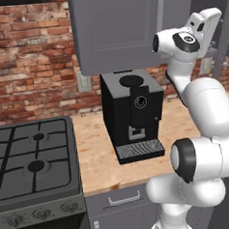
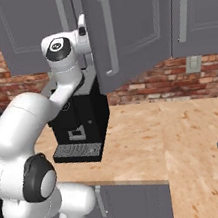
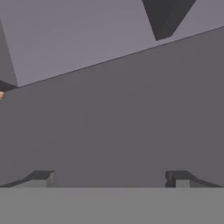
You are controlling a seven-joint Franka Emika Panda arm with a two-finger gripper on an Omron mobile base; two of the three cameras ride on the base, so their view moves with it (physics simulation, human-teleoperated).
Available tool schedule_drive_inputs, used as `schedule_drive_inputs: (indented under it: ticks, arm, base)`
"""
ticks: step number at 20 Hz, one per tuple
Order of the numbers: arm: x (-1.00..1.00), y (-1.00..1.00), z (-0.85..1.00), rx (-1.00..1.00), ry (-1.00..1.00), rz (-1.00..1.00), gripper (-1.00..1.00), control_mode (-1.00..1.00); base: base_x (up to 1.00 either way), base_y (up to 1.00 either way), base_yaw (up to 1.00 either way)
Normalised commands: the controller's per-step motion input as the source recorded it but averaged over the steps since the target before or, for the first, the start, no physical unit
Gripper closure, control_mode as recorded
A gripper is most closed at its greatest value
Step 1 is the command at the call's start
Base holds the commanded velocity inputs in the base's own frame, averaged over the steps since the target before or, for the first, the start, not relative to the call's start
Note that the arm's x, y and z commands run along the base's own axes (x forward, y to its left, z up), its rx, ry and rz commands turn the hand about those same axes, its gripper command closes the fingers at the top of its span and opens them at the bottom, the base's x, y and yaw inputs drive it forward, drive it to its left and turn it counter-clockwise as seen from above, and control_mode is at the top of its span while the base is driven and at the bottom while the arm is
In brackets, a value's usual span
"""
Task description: Open the cabinet. Pick the spray and place it next to the sink. Then close the cabinet.
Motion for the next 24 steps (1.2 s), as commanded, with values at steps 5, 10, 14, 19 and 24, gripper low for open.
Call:
schedule_drive_inputs:
  ticks: [5,10,14,19,24]
  arm:
    - [-0.2,-0.89,-0.08,0.0,0.0,0.0,-1.0,-1.0]
    - [-0.47,-0.86,0.0,0.0,0.0,0.0,-1.0,-1.0]
    - [-0.29,-0.78,0.0,0.0,0.0,0.0,-1.0,-1.0]
    - [-0.01,-0.22,0.04,0.0,-0.03,0.0,-1.0,-1.0]
    - [0.0,0.01,0.2,0.08,-0.17,0.0,-1.0,-1.0]
  base:
    - [0.0,0.0,0.0]
    - [0.0,0.0,0.0]
    - [0.0,0.0,0.0]
    - [0.0,0.0,0.0]
    - [0.0,0.0,0.0]
